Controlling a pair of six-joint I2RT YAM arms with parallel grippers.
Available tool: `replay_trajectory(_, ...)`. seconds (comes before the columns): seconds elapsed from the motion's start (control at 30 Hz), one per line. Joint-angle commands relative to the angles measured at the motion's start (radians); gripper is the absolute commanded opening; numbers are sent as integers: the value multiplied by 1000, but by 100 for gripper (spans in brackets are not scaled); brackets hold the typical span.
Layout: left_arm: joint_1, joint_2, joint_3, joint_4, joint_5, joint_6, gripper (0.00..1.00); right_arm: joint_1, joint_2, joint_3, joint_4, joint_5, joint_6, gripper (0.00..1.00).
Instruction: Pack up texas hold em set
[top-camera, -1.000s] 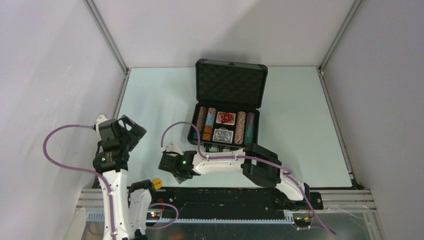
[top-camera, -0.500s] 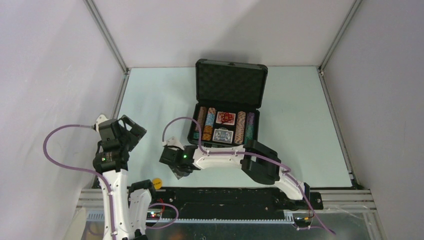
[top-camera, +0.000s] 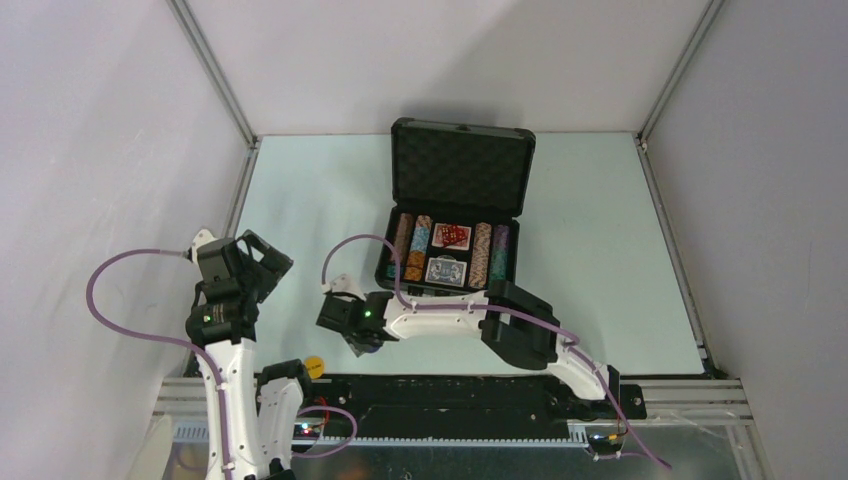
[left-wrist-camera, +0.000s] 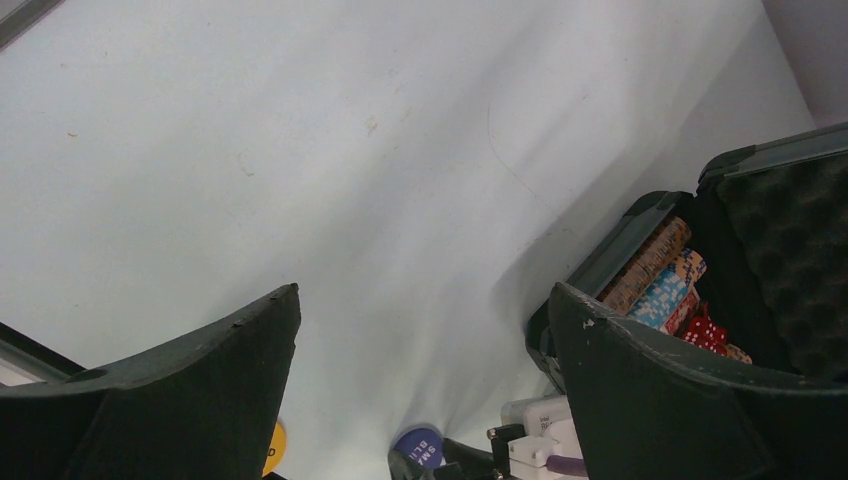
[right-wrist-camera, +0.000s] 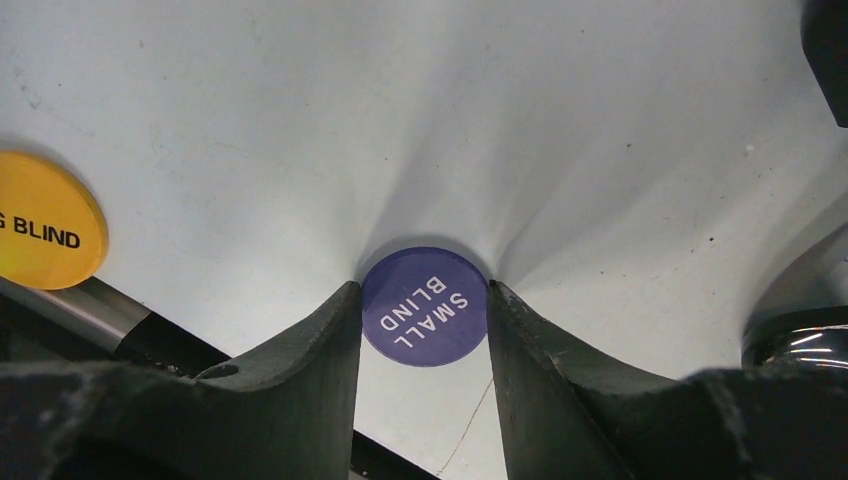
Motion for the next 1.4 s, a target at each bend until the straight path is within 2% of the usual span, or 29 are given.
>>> replay_trajectory(0.0,-3,-5,-1,25,8,16,98,-1,-34,-24,-36,45,0,44)
replay_trajectory(0.33,-2,-6,0,23,7,19,98,-52,-173,-30,-38,111,-55,46)
replay_trajectory(0.5,-2,-5,0,24,6,19,98,-121,-283,-76,-48,117,-64,49)
replay_trajectory(0.57,-3,-4,-1,24,7,19,98,-138,-325,-122,-41,95,-61,53)
replay_trajectory(0.63,-3,-2,1,24,7,19,98,-138,-363,-198,-37,82,-47,63)
replay_trajectory(0.67,-3,0,0,24,7,19,98,-135,-385,-220,-37,63,-33,72)
replay_trajectory(0.73,-3,2,2,26,9,18,98,-106,-410,-277,-36,49,3,79)
replay_trajectory(0.97,-3,7,-3,35,22,16,98,-4,-384,-350,-102,50,230,90)
replay_trajectory(1.23,-3,2,-10,40,36,17,98,48,-344,-349,-130,44,319,92)
replay_trajectory(1.37,-3,3,-20,47,44,16,98,60,-322,-354,-162,56,346,90)
